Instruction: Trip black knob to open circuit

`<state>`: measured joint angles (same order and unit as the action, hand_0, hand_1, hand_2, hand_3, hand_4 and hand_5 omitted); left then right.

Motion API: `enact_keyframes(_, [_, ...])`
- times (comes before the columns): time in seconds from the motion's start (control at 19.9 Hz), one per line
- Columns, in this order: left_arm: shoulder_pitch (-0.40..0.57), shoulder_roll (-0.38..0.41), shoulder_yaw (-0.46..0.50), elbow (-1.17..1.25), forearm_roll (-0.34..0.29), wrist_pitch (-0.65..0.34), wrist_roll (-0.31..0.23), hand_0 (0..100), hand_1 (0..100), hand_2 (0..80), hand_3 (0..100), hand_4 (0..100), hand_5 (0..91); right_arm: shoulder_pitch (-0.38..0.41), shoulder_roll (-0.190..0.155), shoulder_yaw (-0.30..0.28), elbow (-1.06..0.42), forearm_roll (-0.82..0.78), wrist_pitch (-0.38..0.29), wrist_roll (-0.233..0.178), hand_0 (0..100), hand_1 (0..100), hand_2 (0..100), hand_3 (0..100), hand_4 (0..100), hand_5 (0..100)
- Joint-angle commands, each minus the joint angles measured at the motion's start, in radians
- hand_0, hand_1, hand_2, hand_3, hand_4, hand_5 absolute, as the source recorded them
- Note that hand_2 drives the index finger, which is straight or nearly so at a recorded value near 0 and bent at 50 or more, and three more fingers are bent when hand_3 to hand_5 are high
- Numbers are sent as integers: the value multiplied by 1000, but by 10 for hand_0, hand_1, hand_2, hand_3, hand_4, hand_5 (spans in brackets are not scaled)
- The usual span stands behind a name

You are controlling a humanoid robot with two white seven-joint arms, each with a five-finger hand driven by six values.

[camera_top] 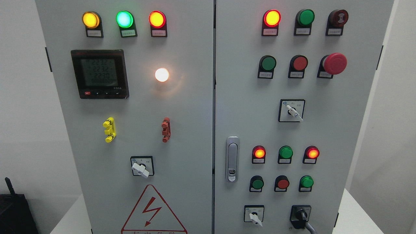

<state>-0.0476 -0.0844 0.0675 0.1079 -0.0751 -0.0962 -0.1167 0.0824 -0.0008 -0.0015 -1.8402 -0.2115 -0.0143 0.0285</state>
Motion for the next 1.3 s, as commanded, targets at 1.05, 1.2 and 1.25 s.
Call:
enact_keyframes(1.05, [0,0,0,-27,0,0,0,120,389,0,0,0,0,-4,13,29,9,3,-1,5,0,0,16,1000,988,965])
enact_keyframes(1.2, [0,0,0,-25,0,0,0,120,389,0,0,0,0,-4,13,29,9,3,-1,5,0,0,16,1000,988,965])
enact_keyframes(1.25, [0,0,0,-25,0,0,0,120,389,0,0,0,0,-4,13,29,9,3,-1,5,0,0,16,1000,987,965])
